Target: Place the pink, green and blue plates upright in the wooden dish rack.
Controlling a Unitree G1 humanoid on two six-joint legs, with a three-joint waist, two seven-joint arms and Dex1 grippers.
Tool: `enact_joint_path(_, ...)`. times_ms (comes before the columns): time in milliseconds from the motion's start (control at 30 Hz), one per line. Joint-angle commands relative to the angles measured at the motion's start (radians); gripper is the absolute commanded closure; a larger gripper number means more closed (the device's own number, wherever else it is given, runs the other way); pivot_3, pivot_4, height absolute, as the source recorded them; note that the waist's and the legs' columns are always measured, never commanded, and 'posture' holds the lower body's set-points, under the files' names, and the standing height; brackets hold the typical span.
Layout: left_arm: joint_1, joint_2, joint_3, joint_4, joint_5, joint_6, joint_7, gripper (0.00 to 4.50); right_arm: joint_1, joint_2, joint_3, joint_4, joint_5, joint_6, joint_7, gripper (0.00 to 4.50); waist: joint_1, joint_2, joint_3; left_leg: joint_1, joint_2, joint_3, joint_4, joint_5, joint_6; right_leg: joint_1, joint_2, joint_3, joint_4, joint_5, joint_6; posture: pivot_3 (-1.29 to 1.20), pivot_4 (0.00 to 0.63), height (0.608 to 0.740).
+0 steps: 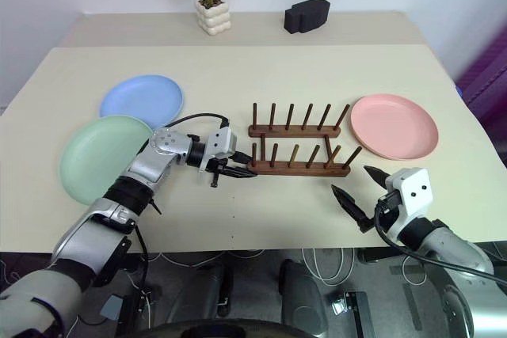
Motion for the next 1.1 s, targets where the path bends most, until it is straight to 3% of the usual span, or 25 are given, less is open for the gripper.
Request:
enact_joint_path(33, -0.046, -0.014, 0.035, 0.042, 0.003, -0.046, -0.015, 3.74, 0.023, 0.005, -0.034, -0.01, -0.008, -0.045, 0.02, 0.0, 0.0, 0.0, 0.0, 0.0, 0.0, 0.0, 0.0, 0.0, 0.0, 0.0, 0.0, 0.0, 0.0, 0.0, 0.0, 0.0, 0.15, 0.74)
enact_joint_path(167, -0.057, -0.022, 0.045, 0.075, 0.005, -0.057, -0.023, 3.74, 0.047, -0.003, -0.023, 0.012, -0.026, -0.063, 0.041, 0.0, 0.0, 0.0, 0.0, 0.0, 0.0, 0.0, 0.0, 0.0, 0.0, 0.0, 0.0, 0.0, 0.0, 0.0, 0.0, 0.0, 0.15, 0.74)
enact_joint_path(200, -0.057, -0.023, 0.05, 0.076, 0.006, -0.059, -0.017, 2.69, 0.048, -0.004, -0.016, 0.016, -0.032, -0.065, 0.044, 0.0, -0.001, 0.0, 0.0, 0.0, 0.0, 0.0, 0.0, 0.0, 0.0, 0.0, 0.0, 0.0, 0.0, 0.0, 0.0, 0.0, 0.15, 0.74)
enact_joint_path(300, -0.052, -0.013, 0.065, 0.067, 0.017, -0.054, 0.009, 1.35, 0.034, -0.007, 0.0, 0.019, -0.044, -0.058, 0.042, 0.0, -0.001, 0.0, 0.0, 0.0, 0.0, 0.0, 0.0, 0.0, 0.0, 0.0, 0.0, 0.0, 0.0, 0.0, 0.0, 0.0, 0.15, 0.74)
enact_joint_path(500, -0.022, 0.041, 0.1, -0.054, -0.017, 0.082, 0.011, 1.35, -0.006, -0.024, 0.018, -0.002, -0.043, -0.001, 0.029, 0.0, -0.002, 0.0, 0.0, 0.0, 0.0, 0.0, 0.0, 0.0, 0.0, 0.0, 0.0, 0.0, 0.001, 0.0, 0.0, 0.0, 0.15, 0.74)
enact_joint_path(533, -0.01, 0.055, 0.105, -0.088, -0.022, 0.112, 0.008, 1.6, -0.011, -0.029, 0.021, -0.007, -0.041, 0.012, 0.03, 0.0, -0.002, 0.0, 0.0, 0.0, 0.0, 0.0, 0.0, 0.0, 0.0, 0.0, 0.0, 0.0, 0.001, 0.0, 0.0, 0.0, 0.15, 0.74)
enact_joint_path(600, 0.026, 0.095, 0.113, -0.168, -0.027, 0.171, 0.0, 2.18, -0.016, -0.038, 0.024, -0.015, -0.031, 0.038, 0.035, 0.57, -0.001, 0.0, 0.0, 0.0, 0.0, 0.0, 0.0, 0.0, 0.0, 0.0, 0.0, 0.0, 0.001, 0.0, 0.0, 0.0, 0.15, 0.74)
enact_joint_path(633, 0.052, 0.118, 0.117, -0.221, -0.034, 0.199, -0.006, 2.69, -0.017, -0.046, 0.027, -0.02, -0.028, 0.053, 0.038, 0.9, -0.003, 0.0, 0.0, 0.0, 0.0, 0.0, 0.0, 0.0, 0.0, 0.0, 0.0, 0.0, 0.001, 0.0, 0.0, 0.0, 0.15, 0.74)
enact_joint_path(733, 0.109, 0.15, 0.122, -0.347, -0.065, 0.276, -0.022, 4.24, -0.023, -0.061, 0.033, -0.024, -0.023, 0.081, 0.046, 2.4, -0.002, 0.0, 0.0, 0.001, 0.001, 0.0, 0.0, 0.0, 0.0, 0.0, 0.0, 0.0, 0.001, 0.0, 0.0, 0.0, 0.15, 0.74)
enact_joint_path(767, 0.123, 0.155, 0.122, -0.38, -0.076, 0.301, -0.027, 4.5, -0.026, -0.064, 0.036, -0.024, -0.023, 0.087, 0.049, 2.92, 0.0, 0.0, 0.0, 0.001, 0.001, 0.0, 0.0, 0.0, 0.0, 0.0, 0.0, 0.0, 0.002, 0.0, 0.0, 0.0, 0.15, 0.74)
enact_joint_path(867, 0.16, 0.165, 0.107, -0.463, -0.087, 0.351, -0.037, 4.5, -0.039, -0.075, 0.05, -0.018, -0.033, 0.101, 0.054, 4.48, 0.001, 0.0, 0.0, 0.0, 0.001, 0.0, 0.001, 0.0, 0.0, 0.0, 0.0, 0.0, 0.002, 0.0, 0.0, 0.0, 0.15, 0.74)
enact_joint_path(1100, 0.258, 0.136, 0.016, -0.626, -0.036, 0.416, 0.031, 4.5, -0.1, -0.108, 0.151, 0.086, -0.168, 0.1, 0.023, 4.48, -0.001, 0.0, 0.0, 0.001, 0.0, 0.0, 0.001, 0.0, 0.0, 0.0, 0.0, 0.0, 0.002, 0.0, 0.0, 0.0, 0.15, 0.74)
